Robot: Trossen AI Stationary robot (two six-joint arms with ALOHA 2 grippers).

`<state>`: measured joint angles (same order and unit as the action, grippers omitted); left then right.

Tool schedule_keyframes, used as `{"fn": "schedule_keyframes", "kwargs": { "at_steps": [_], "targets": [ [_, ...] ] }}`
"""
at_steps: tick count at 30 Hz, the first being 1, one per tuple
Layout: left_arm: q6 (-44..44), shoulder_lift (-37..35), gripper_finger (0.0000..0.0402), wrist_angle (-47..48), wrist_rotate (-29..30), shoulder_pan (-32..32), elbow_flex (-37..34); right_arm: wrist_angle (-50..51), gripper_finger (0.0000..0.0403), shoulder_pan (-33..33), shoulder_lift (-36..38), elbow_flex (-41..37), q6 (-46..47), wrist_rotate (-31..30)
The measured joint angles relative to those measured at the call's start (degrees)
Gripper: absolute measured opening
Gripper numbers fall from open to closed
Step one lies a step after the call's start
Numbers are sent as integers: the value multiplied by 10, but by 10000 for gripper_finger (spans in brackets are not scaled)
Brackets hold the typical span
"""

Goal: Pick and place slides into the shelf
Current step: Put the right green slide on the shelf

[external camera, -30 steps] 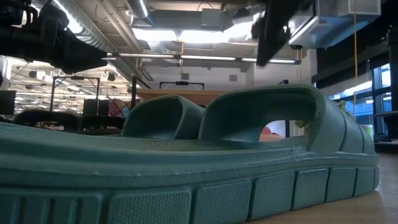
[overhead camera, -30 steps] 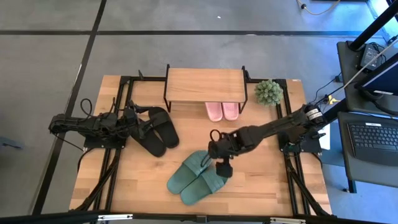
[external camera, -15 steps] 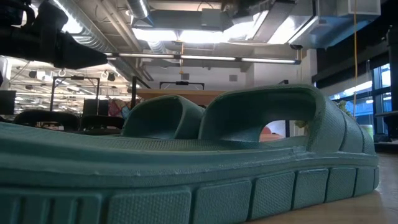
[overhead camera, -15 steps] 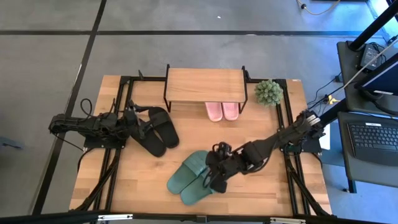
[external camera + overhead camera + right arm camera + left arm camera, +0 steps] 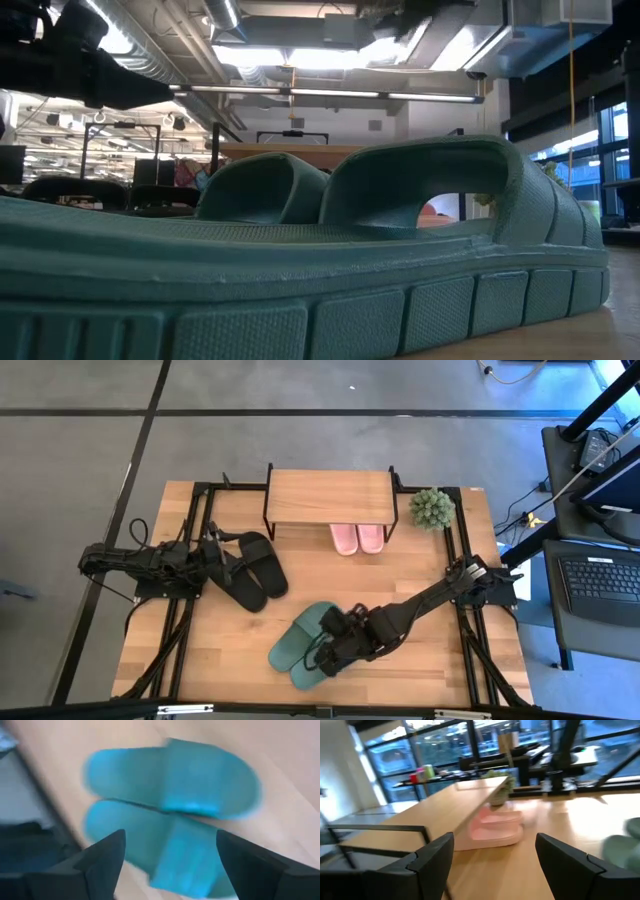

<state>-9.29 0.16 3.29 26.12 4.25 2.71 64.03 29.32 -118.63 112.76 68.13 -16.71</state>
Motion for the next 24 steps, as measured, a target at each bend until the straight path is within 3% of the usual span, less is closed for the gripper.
{"fn": "schedule_keyframes", "kwargs": {
  "at_steps": [2,6,15,19,24],
  "targets": [
    [9,0,273,2,-26,0,0,23,310,2,7,-13,50,0],
    [12,0,273,4,-59,0,0,16,310,10,23,-26,64,-10],
    [12,0,273,5,-61,0,0,27,310,16,88,-112,93,-63],
    [12,0,273,5,-62,0,0,-59,310,15,145,-211,97,-63],
    [12,0,273,5,-63,0,0,-267,310,12,214,-365,95,-35]
  ]
}}
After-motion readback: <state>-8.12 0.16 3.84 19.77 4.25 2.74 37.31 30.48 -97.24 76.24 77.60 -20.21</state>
